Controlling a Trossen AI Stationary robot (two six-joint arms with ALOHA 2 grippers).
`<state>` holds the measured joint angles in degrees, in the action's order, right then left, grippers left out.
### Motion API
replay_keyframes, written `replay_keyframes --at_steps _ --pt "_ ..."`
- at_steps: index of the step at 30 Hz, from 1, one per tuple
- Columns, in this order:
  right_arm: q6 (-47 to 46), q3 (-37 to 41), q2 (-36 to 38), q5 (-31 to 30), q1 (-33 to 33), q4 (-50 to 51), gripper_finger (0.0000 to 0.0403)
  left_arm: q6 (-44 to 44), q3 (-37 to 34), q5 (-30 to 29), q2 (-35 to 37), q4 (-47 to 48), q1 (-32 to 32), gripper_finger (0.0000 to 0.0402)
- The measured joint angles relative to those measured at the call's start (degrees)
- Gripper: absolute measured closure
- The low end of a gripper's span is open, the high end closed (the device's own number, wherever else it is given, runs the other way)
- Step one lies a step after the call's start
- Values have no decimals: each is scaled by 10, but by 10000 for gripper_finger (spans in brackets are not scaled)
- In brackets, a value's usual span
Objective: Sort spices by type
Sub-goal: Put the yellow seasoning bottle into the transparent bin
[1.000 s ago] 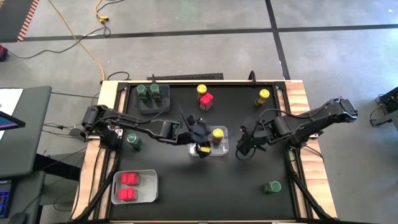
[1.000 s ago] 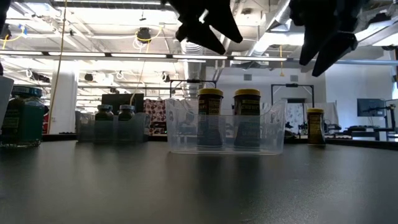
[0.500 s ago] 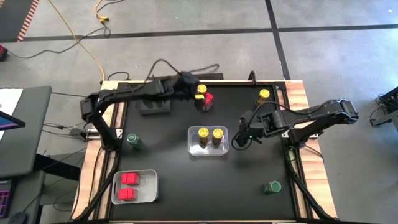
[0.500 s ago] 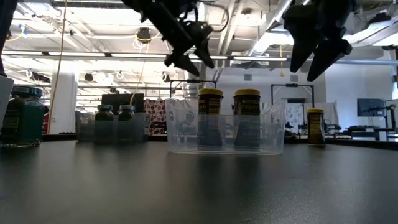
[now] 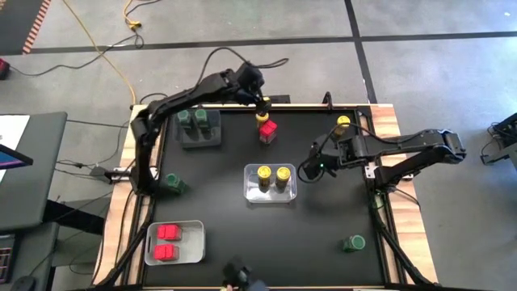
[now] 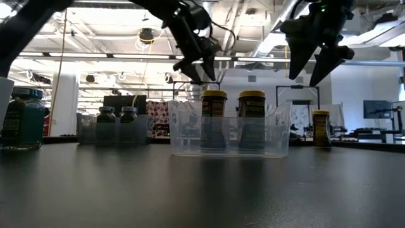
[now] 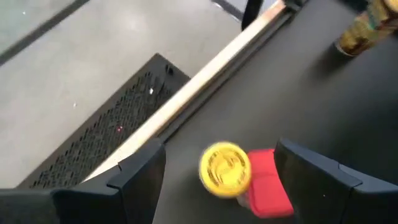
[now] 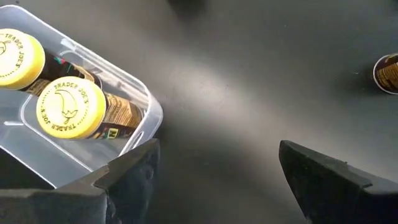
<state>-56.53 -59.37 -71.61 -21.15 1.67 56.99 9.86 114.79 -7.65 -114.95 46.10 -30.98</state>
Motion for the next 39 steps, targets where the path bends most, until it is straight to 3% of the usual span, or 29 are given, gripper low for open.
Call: replay_keyframes --at_steps 5,12,33,39 --pt "0 0 0 0 -4 2 46 -4 72 0 -70 59 -3 115" --pt "0 0 0 0 -3 11 46 4 93 13 -115 72 -1 115" --pt "0 0 0 0 -3 13 46 45 93 12 -116 70 -1 114" --pt "0 0 0 0 -3 13 46 45 93 12 -116 69 -1 94"
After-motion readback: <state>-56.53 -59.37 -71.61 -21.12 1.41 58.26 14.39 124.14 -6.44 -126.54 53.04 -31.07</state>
